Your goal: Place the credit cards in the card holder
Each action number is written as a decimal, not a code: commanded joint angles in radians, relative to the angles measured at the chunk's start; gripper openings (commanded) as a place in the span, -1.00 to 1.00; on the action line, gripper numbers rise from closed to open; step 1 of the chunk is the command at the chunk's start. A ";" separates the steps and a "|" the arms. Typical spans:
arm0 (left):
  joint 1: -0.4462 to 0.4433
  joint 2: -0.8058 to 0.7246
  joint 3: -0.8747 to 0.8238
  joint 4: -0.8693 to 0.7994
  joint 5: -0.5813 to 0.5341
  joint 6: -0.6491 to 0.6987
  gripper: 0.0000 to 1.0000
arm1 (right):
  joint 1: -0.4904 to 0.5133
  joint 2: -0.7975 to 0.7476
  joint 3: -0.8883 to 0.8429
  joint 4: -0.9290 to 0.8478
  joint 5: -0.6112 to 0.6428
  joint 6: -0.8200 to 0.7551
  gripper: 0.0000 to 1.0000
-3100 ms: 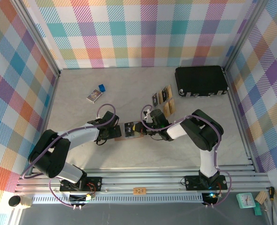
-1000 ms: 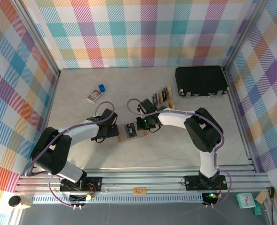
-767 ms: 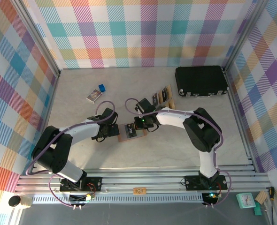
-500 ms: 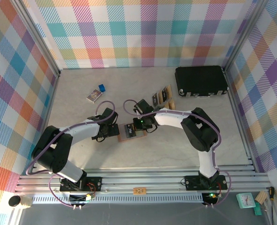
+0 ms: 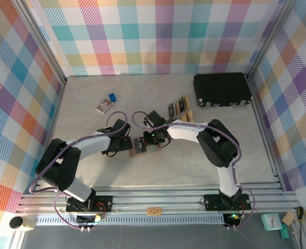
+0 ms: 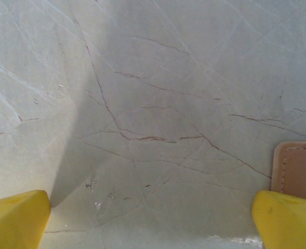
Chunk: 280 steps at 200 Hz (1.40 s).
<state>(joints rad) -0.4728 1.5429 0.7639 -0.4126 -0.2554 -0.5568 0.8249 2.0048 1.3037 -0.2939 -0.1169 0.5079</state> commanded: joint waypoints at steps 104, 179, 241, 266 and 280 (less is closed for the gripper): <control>0.008 0.011 0.045 -0.023 0.016 0.039 0.99 | 0.053 -0.012 0.053 -0.076 0.046 -0.017 -0.88; 0.049 -0.050 0.083 -0.069 0.024 0.073 0.99 | 0.022 -0.096 -0.067 -0.046 0.085 -0.007 -0.84; 0.054 -0.130 0.062 -0.074 0.100 0.084 0.99 | 0.020 -0.135 -0.094 -0.019 0.041 0.012 -0.85; 0.053 -0.152 0.038 -0.066 0.141 0.078 0.99 | 0.020 -0.143 -0.069 -0.022 0.021 0.013 -0.85; 0.051 -0.157 0.022 -0.058 0.156 0.076 0.99 | 0.021 -0.135 -0.055 -0.016 0.004 0.014 -0.85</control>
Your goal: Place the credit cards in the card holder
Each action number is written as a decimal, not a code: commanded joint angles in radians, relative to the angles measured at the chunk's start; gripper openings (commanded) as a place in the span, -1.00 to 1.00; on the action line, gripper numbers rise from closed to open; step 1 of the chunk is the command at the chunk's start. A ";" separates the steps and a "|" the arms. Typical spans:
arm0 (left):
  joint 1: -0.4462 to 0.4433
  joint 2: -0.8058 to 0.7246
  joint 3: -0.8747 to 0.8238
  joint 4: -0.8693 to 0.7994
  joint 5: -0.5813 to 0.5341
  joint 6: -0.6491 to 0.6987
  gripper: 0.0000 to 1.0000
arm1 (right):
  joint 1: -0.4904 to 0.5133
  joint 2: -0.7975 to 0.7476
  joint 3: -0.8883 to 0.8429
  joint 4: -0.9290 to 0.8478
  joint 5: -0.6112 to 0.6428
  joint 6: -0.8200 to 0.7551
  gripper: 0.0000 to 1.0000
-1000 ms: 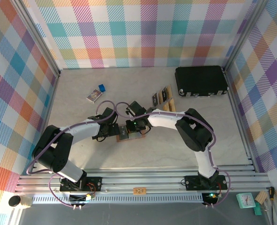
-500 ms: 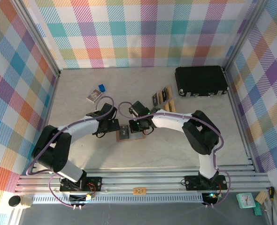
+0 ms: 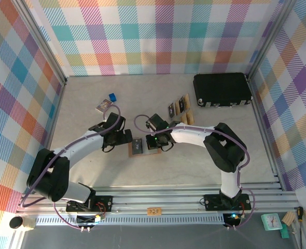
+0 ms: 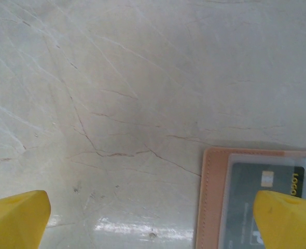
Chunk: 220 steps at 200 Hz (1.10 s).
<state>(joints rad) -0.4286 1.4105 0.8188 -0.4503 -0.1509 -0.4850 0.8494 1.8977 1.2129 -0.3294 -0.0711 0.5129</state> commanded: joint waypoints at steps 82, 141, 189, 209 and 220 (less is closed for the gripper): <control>-0.006 0.034 -0.094 0.034 0.059 -0.014 0.99 | -0.003 0.064 0.111 0.039 -0.098 0.033 -0.86; -0.008 0.059 -0.103 0.054 0.054 -0.017 0.99 | -0.003 0.102 0.135 0.042 -0.105 0.039 -0.87; -0.010 0.071 -0.106 0.065 0.060 -0.018 1.00 | -0.001 0.129 0.145 0.047 -0.119 0.046 -0.87; -0.010 0.073 -0.107 0.070 0.062 -0.018 0.99 | -0.001 0.142 0.156 0.046 -0.127 0.050 -0.87; -0.010 0.075 -0.106 0.071 0.063 -0.018 0.99 | 0.000 0.147 0.161 0.047 -0.132 0.051 -0.87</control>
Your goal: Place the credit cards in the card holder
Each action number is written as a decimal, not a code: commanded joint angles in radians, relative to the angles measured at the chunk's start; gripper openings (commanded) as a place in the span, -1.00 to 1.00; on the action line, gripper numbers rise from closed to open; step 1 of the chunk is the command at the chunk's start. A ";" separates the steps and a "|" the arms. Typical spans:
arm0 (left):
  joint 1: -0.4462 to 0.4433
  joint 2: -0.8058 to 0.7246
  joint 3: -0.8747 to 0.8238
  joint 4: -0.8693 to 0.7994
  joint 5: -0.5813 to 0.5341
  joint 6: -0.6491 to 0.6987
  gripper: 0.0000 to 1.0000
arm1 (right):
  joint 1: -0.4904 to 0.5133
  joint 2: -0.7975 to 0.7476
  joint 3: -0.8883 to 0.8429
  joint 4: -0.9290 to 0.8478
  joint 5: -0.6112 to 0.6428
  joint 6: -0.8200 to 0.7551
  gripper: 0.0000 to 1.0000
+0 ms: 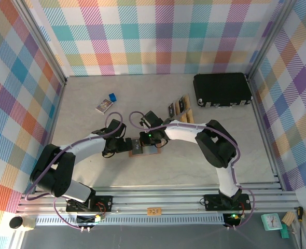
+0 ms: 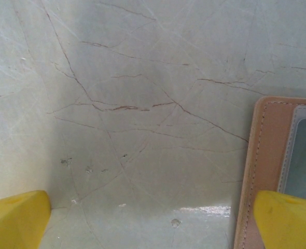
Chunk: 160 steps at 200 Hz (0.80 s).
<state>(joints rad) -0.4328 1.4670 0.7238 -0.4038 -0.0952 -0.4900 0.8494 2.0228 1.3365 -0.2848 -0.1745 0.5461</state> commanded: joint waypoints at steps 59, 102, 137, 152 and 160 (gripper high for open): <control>-0.007 0.028 0.003 0.022 0.011 -0.009 0.99 | 0.004 -0.015 0.051 -0.018 -0.030 0.003 -0.88; -0.007 -0.004 0.029 -0.012 0.021 0.000 0.99 | -0.024 -0.129 -0.024 -0.048 0.050 -0.051 -0.85; -0.038 -0.043 0.057 -0.035 0.035 -0.025 0.99 | -0.091 -0.171 -0.102 -0.028 0.026 -0.075 -0.85; -0.060 -0.045 0.073 -0.038 0.035 -0.038 0.99 | -0.103 -0.174 -0.118 -0.019 0.013 -0.084 -0.85; -0.072 -0.041 0.082 -0.037 0.033 -0.042 0.99 | -0.107 -0.173 -0.122 -0.014 0.009 -0.088 -0.85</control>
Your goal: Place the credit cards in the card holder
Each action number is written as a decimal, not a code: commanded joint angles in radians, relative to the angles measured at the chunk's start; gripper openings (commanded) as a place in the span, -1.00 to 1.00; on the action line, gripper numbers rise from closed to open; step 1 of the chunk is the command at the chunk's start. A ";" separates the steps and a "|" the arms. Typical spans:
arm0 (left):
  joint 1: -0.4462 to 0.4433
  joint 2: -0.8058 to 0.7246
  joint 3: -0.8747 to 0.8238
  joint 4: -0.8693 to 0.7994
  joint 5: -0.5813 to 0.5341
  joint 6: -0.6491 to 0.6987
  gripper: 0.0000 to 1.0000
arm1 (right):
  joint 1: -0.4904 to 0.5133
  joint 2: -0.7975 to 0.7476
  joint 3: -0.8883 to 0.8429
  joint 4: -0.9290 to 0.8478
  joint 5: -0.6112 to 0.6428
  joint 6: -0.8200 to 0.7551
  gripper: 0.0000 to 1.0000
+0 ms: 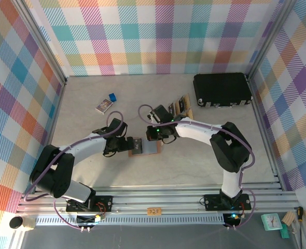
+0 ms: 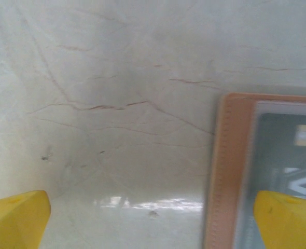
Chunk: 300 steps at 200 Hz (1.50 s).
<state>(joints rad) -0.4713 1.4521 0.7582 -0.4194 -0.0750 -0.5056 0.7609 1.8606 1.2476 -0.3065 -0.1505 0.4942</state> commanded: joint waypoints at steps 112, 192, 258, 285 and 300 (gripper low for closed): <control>-0.138 0.083 0.092 0.032 -0.003 -0.071 0.99 | -0.039 0.058 -0.056 0.071 -0.067 -0.018 -0.88; -0.165 0.099 0.086 0.080 -0.011 -0.071 0.99 | -0.039 0.106 -0.071 0.118 -0.110 0.017 -0.89; -0.181 0.108 0.074 0.111 -0.014 -0.064 0.99 | -0.037 0.122 -0.070 0.147 -0.153 0.047 -0.90; -0.185 0.118 0.070 0.114 -0.026 -0.061 0.99 | -0.037 0.121 -0.070 0.147 -0.152 0.048 -0.90; -0.186 0.125 0.065 0.114 -0.037 -0.059 0.99 | -0.037 0.123 -0.068 0.148 -0.153 0.049 -0.90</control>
<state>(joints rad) -0.6472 1.5581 0.8291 -0.3084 -0.0803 -0.5644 0.7258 1.9686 1.1900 -0.1722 -0.2787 0.5350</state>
